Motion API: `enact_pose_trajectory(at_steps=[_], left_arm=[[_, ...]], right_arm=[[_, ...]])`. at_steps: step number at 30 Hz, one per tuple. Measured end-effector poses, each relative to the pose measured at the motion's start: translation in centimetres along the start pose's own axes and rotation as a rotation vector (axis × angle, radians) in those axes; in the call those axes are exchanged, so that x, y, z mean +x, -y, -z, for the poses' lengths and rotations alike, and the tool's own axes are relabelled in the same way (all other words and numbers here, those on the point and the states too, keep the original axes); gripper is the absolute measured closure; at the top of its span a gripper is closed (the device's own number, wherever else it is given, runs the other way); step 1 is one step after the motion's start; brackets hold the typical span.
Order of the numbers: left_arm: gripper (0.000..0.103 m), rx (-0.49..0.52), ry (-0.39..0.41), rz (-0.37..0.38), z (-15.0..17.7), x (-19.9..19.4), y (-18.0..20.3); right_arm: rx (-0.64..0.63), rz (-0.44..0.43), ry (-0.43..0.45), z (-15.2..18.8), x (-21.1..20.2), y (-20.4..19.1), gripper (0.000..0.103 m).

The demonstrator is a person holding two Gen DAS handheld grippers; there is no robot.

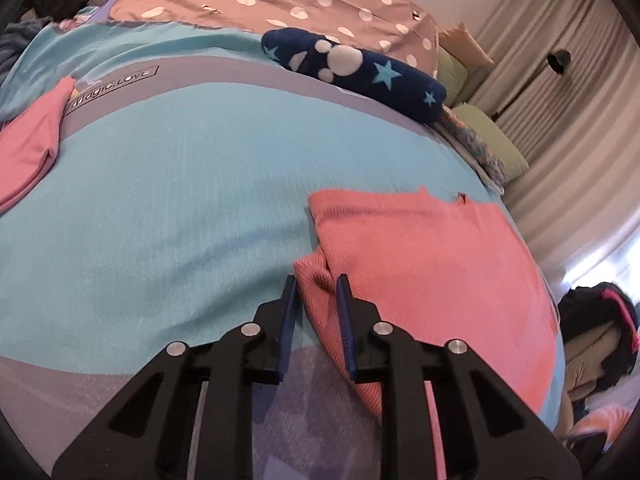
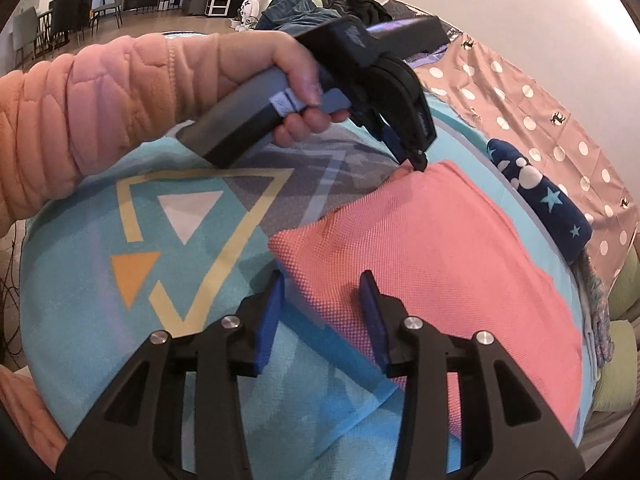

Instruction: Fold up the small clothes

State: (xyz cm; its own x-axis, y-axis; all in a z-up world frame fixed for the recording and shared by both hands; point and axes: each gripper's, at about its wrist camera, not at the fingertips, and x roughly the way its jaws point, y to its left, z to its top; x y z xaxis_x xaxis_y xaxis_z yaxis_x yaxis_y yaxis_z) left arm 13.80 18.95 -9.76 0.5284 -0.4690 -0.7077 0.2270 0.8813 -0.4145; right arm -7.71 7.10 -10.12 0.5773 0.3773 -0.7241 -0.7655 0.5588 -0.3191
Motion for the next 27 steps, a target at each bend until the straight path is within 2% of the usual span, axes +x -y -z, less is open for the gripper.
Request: enact_pose_trajectory(at_steps=[4,11,15,16,17,19,20,21,22,24,25,27], left_arm=[[0.098,-0.017,0.008,-0.007,-0.3,0.8,-0.3],[0.099,-0.129,0.033,-0.009,-1.8,1.9,-1.5],[0.101,-0.195,0.070,-0.086,-1.4,-0.1,-2.5],[0.101,-0.221,0.073,-0.046,-1.2,-0.9,-3.0],[0.098,-0.230,0.069,-0.002,-1.0,-1.4,-3.2],[0.080,-0.213,0.051,0.064,-0.4,-2.2,-3.0],[0.063,-0.200,0.041,0.080,-0.1,-2.4,-2.7],[0.052,-0.180,0.019,0.109,0.3,-2.3,-2.2],[0.051,-0.156,-0.015,0.137,0.6,-1.8,-1.6],[0.050,-0.118,-0.036,0.135,1.1,-1.0,-0.7],[0.050,-0.101,-0.022,0.124,1.2,-0.7,-0.2],[0.050,-0.103,-0.023,0.131,0.9,0.1,0.6]], right_arm=[[0.009,-0.003,-0.005,-0.2,0.4,0.2,0.063],[0.019,0.002,-0.011,-0.3,0.2,0.5,0.063],[-0.029,0.049,0.012,-0.2,-0.3,-0.2,0.058],[-0.052,0.062,0.021,-0.1,-0.5,-0.7,0.057],[-0.067,0.071,0.026,-0.2,-0.6,-0.9,0.056],[-0.099,0.093,0.027,-0.2,-0.3,-1.5,0.055],[-0.106,0.103,0.025,-0.2,-0.1,-1.6,0.055],[-0.108,0.110,0.024,-0.3,0.1,-1.6,0.055],[-0.106,0.120,0.024,-0.7,0.5,-1.7,0.055],[-0.102,0.130,0.028,-1.2,1.1,-1.7,0.055],[-0.105,0.142,0.035,-1.6,1.7,-1.8,0.064],[-0.100,0.117,0.009,-1.9,2.8,-1.8,0.098]])
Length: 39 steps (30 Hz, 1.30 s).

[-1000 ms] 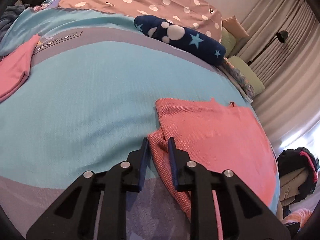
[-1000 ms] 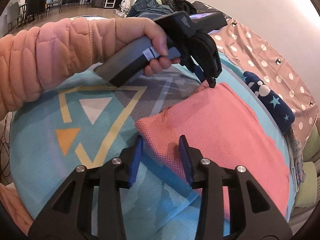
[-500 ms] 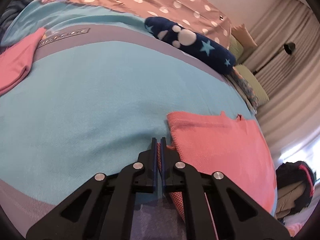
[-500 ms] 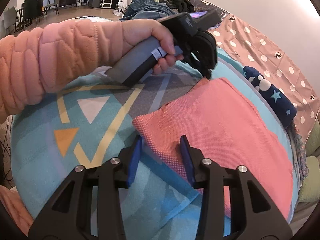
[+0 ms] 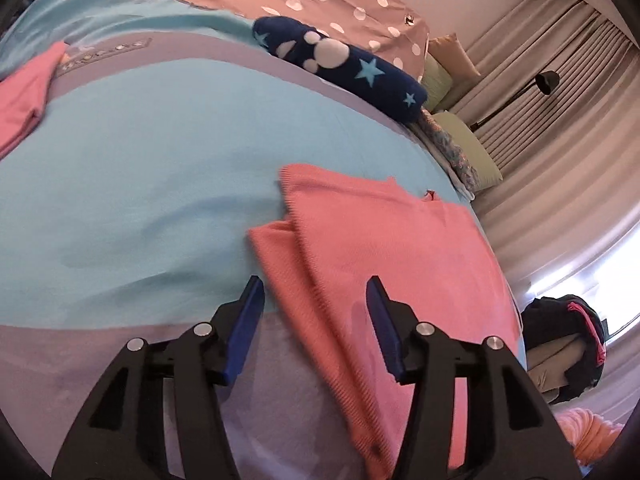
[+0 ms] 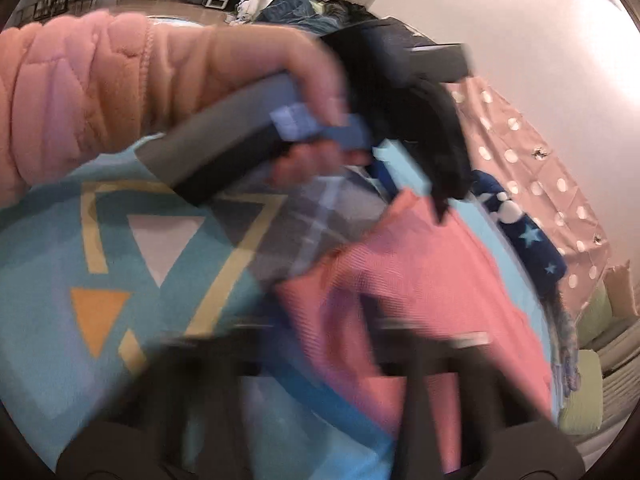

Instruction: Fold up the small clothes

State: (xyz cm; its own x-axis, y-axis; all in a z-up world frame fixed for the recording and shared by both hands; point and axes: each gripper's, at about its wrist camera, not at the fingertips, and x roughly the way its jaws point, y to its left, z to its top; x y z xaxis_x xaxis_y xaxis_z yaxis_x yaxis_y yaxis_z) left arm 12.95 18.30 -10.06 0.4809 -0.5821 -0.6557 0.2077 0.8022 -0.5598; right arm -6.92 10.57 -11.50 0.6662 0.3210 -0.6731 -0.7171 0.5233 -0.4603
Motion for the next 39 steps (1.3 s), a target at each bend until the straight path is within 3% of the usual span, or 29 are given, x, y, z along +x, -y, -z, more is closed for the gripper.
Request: enact_pose_trajectory(at_steps=[1,2,3,6,9,13,29,39], left_arm=[[0.054,-0.006,0.001,-0.001,-0.2,0.2,0.1],[0.078,-0.018,-0.001,-0.021,-0.5,0.6,0.2],[0.095,-0.033,-0.002,-0.042,-0.8,0.9,0.1],[0.097,-0.094,0.059,-0.036,-1.2,0.1,-0.4],[0.098,-0.101,0.068,-0.055,-1.5,0.1,-0.3],[0.097,-0.103,0.067,-0.073,-1.4,0.1,0.0],[0.098,-0.032,0.085,-0.118,-3.1,-0.7,3.6],[0.098,-0.005,0.086,-0.121,-5.0,0.2,8.6]], right_arm=[[0.020,-0.009,0.013,0.0,-0.3,0.2,0.098],[0.035,-0.028,0.027,0.0,-0.7,0.5,0.098],[0.059,-0.043,0.046,0.1,-1.3,0.9,0.098],[0.162,-0.096,0.067,0.4,-2.3,3.2,0.098],[0.225,-0.138,0.041,0.9,-1.8,4.2,0.098],[0.230,-0.123,0.055,0.8,-2.2,3.7,0.098],[0.434,-0.160,0.135,1.8,-5.1,8.4,0.097],[0.664,-0.188,0.198,6.8,-8.3,14.2,0.097]])
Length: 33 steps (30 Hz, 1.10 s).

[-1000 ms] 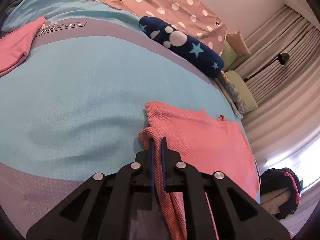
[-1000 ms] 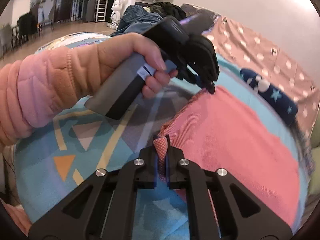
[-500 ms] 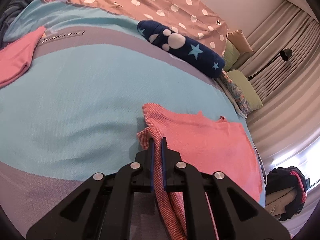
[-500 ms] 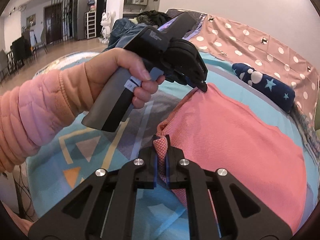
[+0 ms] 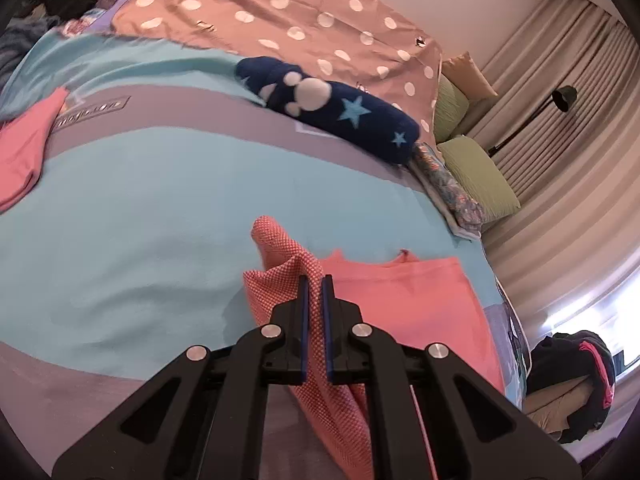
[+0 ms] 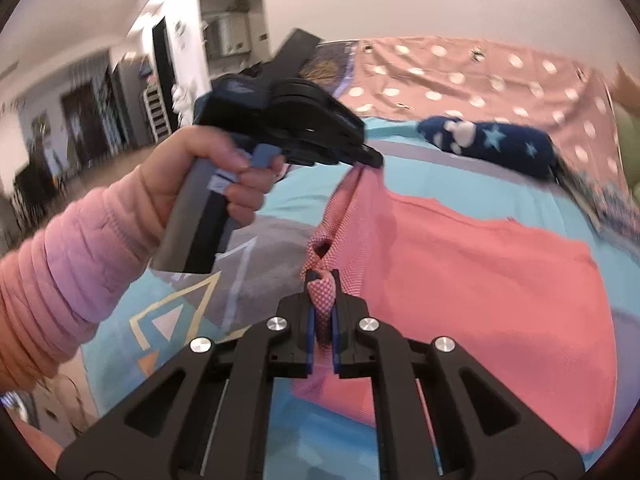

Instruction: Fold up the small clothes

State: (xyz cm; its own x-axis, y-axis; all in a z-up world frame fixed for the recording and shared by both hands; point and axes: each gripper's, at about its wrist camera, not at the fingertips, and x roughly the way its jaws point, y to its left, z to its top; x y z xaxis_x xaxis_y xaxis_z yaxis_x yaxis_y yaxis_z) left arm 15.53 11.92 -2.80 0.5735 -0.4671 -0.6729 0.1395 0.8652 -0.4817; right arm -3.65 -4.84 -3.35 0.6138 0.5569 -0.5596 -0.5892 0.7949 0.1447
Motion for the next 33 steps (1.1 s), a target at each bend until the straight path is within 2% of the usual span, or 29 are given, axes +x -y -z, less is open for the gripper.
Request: enact_pose_trajectory(at_steps=[6,12,21,26,33], left_arm=[[0.098,0.048,0.012,-0.023,-0.6,1.0,5.1],[0.098,0.110,0.004,-0.062,-0.9,3.2,10.8],[0.098,0.223,-0.046,-0.056,-0.5,7.3,19.3],[0.098,0.299,-0.096,-0.066,0.7,10.2,23.1],[0.098,0.348,-0.158,-0.103,2.5,13.9,26.0]], right_arm=[[0.132,-0.029,0.045,0.8,-2.4,5.2,0.097],[0.210,-0.051,0.094,2.2,-4.9,9.0,0.097],[0.335,-0.051,0.149,5.6,-9.5,15.1,0.097],[0.391,-0.055,0.149,7.5,-10.8,17.1,0.097],[0.461,-0.048,0.153,9.6,-12.0,19.0,0.097]])
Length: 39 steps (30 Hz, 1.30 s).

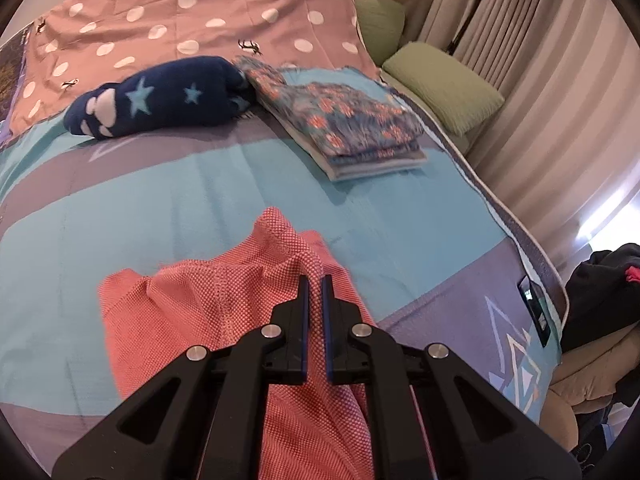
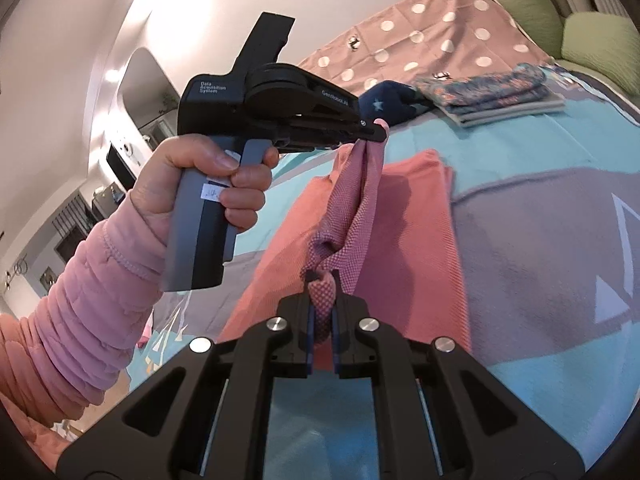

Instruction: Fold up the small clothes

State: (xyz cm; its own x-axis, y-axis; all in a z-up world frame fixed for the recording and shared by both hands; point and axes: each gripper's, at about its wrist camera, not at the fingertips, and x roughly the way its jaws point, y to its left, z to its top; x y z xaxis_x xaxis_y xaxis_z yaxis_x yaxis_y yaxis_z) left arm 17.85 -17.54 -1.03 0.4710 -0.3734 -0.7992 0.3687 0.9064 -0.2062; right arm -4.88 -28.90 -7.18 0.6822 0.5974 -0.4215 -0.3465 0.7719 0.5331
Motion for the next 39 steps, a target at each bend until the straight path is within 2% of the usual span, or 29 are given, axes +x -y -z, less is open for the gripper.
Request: enact_pose_trajectory(at_steps=[12,29,31,33,34,36,39], left_arm=[[0.098,0.081,-0.050,-0.036,0.4,3.0,3.7],[0.098,0.079,-0.067,-0.042,0.6,5.4,4.6],[0.098,0.089,-0.069,-0.049,0.7,5.7,4.8],[0.096,0.113,-0.063,-0.047,0.9,6.0,5.1],[0.093,0.124,-0.058,-0.045,1.0,6.0,5.3],[0.080,0.137,-0.050,-0.036,1.2,5.7,5.4],[0.063,0.160,-0.014,-0.040,1.5,4.5,5.6]], right_arm=[[0.054,0.030,0.010,0.4,-1.3,2.2,0.097],[0.101,0.062,0.006,0.8,-1.4,3.9,0.097],[0.106,0.077,-0.014,1.1,-1.1,4.3,0.094],[0.114,0.132,-0.024,1.5,-1.1,4.8,0.087],[0.120,0.143,-0.023,1.7,-1.2,5.0,0.084],[0.147,0.144,-0.027,1.8,-1.6,5.7,0.079],[0.183,0.140,-0.019,2.0,-2.4,6.7,0.078]])
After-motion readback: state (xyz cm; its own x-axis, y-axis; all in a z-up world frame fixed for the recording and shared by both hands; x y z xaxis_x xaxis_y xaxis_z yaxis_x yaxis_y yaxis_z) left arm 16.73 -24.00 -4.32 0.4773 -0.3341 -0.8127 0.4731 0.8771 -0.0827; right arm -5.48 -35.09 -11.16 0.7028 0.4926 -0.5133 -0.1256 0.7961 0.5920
